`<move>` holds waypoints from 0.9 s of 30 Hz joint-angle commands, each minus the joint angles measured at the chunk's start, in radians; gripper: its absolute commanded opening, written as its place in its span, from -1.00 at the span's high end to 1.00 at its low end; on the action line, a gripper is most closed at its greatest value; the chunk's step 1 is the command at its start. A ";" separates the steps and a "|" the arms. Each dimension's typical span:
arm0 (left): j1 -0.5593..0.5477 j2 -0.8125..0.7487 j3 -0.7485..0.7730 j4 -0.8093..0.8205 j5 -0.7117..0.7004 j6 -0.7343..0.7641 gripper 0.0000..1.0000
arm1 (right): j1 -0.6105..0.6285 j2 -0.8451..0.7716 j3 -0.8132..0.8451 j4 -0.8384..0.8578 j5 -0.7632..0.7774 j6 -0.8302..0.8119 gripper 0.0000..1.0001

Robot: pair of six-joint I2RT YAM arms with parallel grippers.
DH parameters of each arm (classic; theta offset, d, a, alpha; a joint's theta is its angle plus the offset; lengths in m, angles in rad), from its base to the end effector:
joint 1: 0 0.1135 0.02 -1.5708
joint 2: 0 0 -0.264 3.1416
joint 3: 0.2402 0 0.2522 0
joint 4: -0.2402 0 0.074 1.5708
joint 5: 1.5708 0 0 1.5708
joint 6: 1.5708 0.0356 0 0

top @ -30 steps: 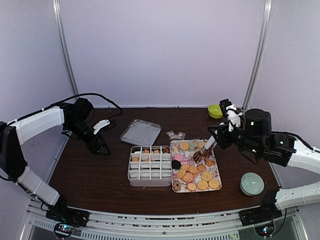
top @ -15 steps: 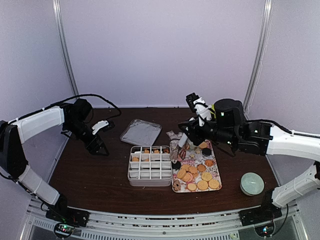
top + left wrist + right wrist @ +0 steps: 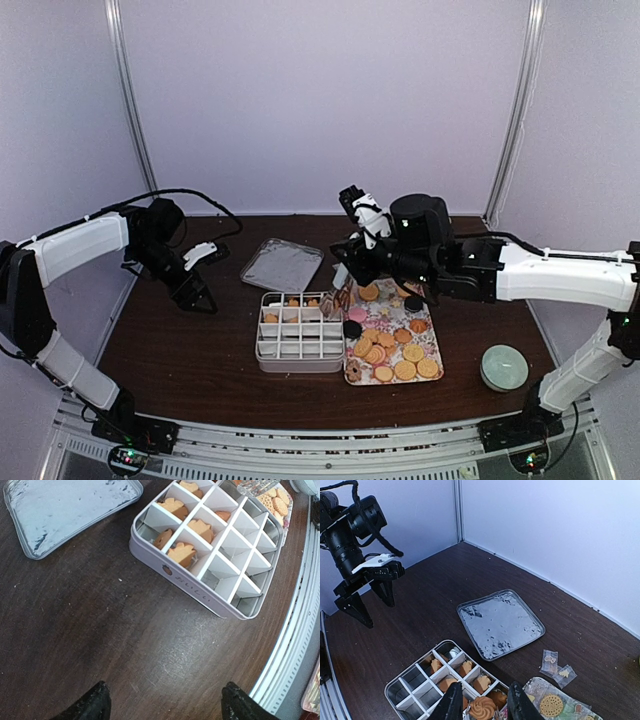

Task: Pack the cookies
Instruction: Place the fake cookies in the empty pocket of the box.

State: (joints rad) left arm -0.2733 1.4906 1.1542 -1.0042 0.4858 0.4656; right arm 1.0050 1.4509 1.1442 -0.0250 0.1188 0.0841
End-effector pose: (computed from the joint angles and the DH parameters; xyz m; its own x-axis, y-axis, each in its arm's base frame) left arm 0.2593 -0.0899 0.2497 -0.6845 0.6042 -0.4080 0.7258 0.6172 -0.3038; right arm 0.1877 0.2877 0.3232 -0.2393 -0.2213 -0.9454 -0.7607 0.6478 0.0410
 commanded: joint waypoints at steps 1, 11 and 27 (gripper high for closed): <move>0.009 -0.007 0.022 -0.010 0.001 0.019 -0.58 | 0.006 0.013 0.028 0.036 -0.008 -0.005 0.59; 0.009 -0.013 0.018 -0.011 0.013 0.025 -0.58 | 0.006 0.021 0.018 0.038 -0.001 0.000 0.33; 0.009 -0.018 0.023 -0.016 0.014 0.025 -0.57 | -0.001 -0.095 -0.044 0.034 0.042 -0.011 0.52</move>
State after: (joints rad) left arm -0.2733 1.4902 1.1542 -1.0149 0.4873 0.4744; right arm 1.0054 1.4406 1.1347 -0.0105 0.1249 0.0784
